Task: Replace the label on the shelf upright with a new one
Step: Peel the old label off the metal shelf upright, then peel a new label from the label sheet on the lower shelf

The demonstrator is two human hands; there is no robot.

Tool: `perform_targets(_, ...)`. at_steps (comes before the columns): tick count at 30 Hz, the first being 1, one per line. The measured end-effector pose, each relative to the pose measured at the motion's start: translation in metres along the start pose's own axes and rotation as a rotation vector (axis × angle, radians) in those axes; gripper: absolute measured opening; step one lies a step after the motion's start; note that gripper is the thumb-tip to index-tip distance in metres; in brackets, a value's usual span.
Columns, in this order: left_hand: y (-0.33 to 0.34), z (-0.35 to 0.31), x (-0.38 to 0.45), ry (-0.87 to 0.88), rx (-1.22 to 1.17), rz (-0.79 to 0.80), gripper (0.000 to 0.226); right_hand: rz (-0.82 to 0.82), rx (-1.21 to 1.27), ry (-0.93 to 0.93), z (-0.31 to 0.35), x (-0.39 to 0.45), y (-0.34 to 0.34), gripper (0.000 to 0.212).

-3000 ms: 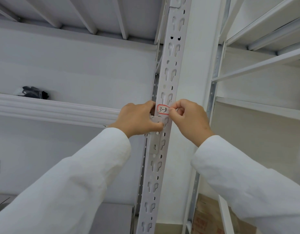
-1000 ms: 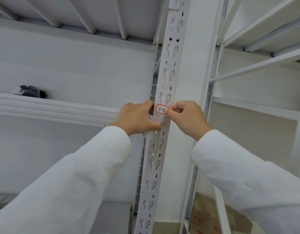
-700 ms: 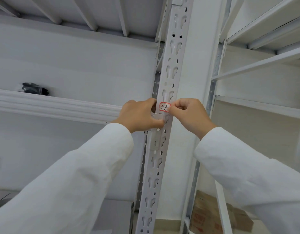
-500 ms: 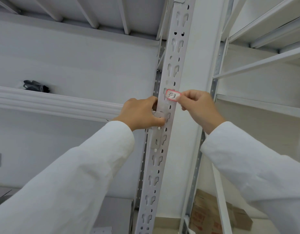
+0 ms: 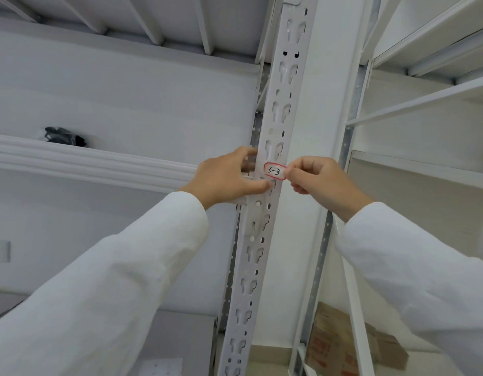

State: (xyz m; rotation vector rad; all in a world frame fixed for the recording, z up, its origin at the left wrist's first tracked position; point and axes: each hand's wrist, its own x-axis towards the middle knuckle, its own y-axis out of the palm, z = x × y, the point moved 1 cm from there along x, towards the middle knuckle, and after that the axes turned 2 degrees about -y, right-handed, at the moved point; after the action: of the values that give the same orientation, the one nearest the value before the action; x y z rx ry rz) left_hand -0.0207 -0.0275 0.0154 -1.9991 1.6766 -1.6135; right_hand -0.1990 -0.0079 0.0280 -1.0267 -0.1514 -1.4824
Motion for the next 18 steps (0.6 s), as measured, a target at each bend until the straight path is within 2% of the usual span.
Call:
perform_targets(2, -0.007, 0.004, -0.01, 0.013, -0.269, 0.04, 0.064, 0.06, -0.039, -0.002, 0.004, -0.002, 0.004, 0.017)
perform_targets(5, -0.013, 0.015, -0.026, 0.084, -0.494, -0.061, 0.016, 0.172, -0.059, -0.002, 0.011, -0.005, 0.013, 0.013)
perform_targets(6, -0.016, 0.019, -0.031, 0.102, -0.519, -0.115, 0.01, 0.206, -0.063, -0.002, 0.014, -0.006, 0.018, 0.012)
perform_targets(8, -0.022, 0.03, -0.043, 0.139, -0.422, -0.19, 0.011, 0.268, -0.066, -0.008, 0.021, -0.01, 0.031, 0.011)
perform_targets(11, -0.031, 0.063, -0.07, 0.139, -0.22, -0.144, 0.01, 0.399, -0.093, -0.018, 0.032, -0.019, 0.06, 0.01)
perform_targets(15, -0.035, 0.129, -0.118, -0.035, -0.128, 0.003, 0.017, 0.615, -0.242, -0.023, 0.027, -0.036, 0.128, 0.011)
perform_targets(18, -0.03, 0.184, -0.153, -0.21, -0.076, 0.063, 0.019, 0.7, -0.286, -0.04, 0.01, -0.042, 0.195, 0.012)
